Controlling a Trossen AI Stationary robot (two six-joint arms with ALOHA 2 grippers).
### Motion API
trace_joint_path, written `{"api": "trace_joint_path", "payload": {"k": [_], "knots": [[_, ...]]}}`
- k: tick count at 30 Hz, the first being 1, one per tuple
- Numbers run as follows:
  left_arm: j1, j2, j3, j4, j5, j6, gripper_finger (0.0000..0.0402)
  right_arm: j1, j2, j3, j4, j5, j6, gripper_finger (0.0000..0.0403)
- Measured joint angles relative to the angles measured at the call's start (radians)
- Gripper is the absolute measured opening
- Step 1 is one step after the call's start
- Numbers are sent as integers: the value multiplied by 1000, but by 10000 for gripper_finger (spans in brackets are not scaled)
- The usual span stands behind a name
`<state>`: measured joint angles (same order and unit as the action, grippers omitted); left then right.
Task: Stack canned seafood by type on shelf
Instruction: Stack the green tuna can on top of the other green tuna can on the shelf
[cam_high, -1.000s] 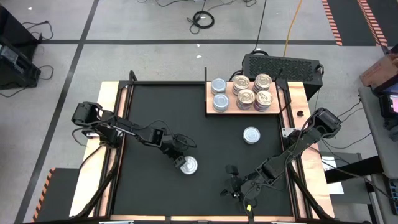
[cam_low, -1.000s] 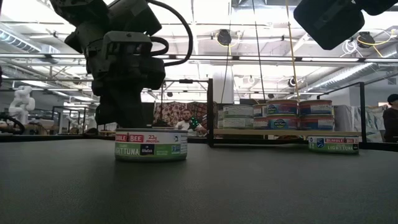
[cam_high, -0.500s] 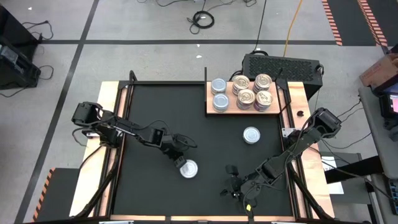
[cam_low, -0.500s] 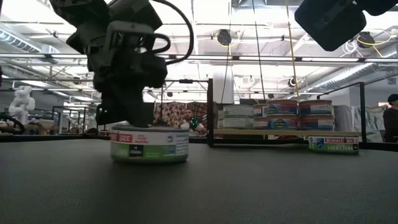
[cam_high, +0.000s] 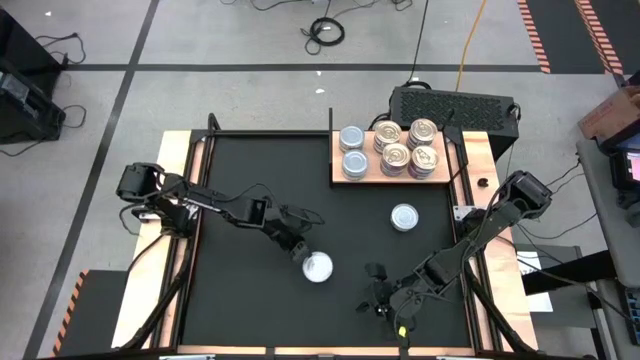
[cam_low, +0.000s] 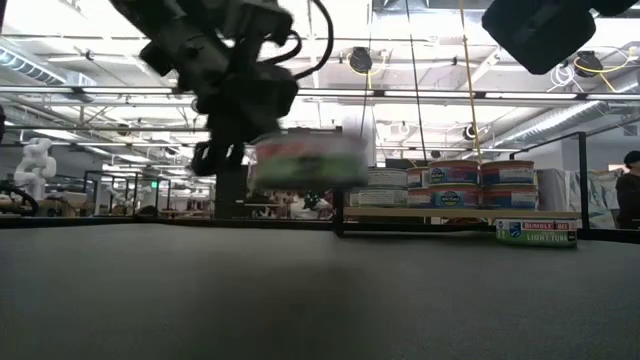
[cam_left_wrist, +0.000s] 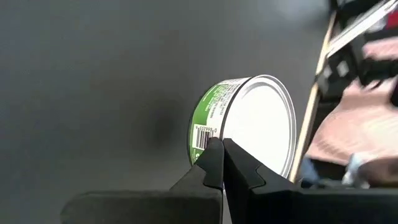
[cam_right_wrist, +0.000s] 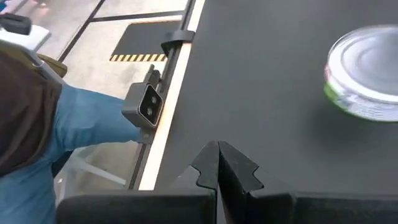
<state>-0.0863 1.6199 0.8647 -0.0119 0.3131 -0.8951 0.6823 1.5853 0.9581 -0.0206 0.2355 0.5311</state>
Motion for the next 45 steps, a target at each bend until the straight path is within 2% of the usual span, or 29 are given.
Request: {"api": "trace_joint_path", "payload": {"k": [10,23,33,37,45], "knots": [[79,0,160,-1,-9,-38,0,32,-66,0,-125,55,4,0],[286,0,414,-183,-7,45,0,47,-79,0,-200,47,-2,0],[483,-3,455,-217,53,67,0,54,-181,0,-320,48,-43,0],[539,-44,455,-233,79,102,0,54,-210,0,-372,50,-46,0],[659,-133,457,-431,79,199,0,54,-243,0,-395,52,-71,0]]}}
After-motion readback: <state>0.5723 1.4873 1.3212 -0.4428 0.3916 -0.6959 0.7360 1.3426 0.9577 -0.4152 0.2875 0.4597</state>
